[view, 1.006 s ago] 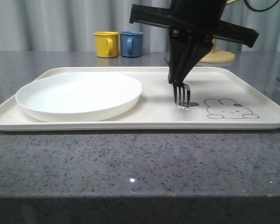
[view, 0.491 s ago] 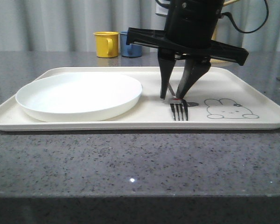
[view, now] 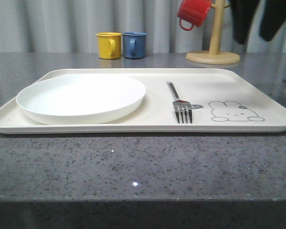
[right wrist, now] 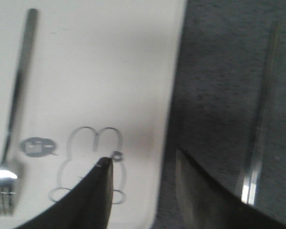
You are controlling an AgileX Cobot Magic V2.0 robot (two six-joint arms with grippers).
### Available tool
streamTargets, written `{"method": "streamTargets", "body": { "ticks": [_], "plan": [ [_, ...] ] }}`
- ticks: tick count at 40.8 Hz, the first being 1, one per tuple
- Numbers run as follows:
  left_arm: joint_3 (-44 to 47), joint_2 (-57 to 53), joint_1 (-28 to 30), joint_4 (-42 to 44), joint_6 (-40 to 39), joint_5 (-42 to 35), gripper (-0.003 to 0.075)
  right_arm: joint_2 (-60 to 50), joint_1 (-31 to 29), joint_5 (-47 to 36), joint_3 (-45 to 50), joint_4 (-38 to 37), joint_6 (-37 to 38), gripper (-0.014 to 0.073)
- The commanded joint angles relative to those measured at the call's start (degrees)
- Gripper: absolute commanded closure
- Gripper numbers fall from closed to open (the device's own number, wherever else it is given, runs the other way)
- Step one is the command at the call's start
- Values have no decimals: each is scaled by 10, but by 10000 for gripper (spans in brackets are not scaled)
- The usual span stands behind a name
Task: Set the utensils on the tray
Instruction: 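Move the right gripper back to the silver chopsticks and grasp them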
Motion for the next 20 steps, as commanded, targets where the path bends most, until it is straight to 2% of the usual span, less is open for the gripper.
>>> {"method": "streamTargets", "body": {
  "ticks": [1, 11, 20],
  "plan": [
    [-14, 2, -4, -3, -5, -40, 310, -39, -58, 5, 5, 9, -70, 245],
    [-14, 2, -4, -3, -5, -40, 310, -27, -194, 20, 32, 114, -203, 245],
    [-14, 2, -4, -3, -5, -40, 310, 3, -236, 39, 32, 124, -231, 245]
  ]
}}
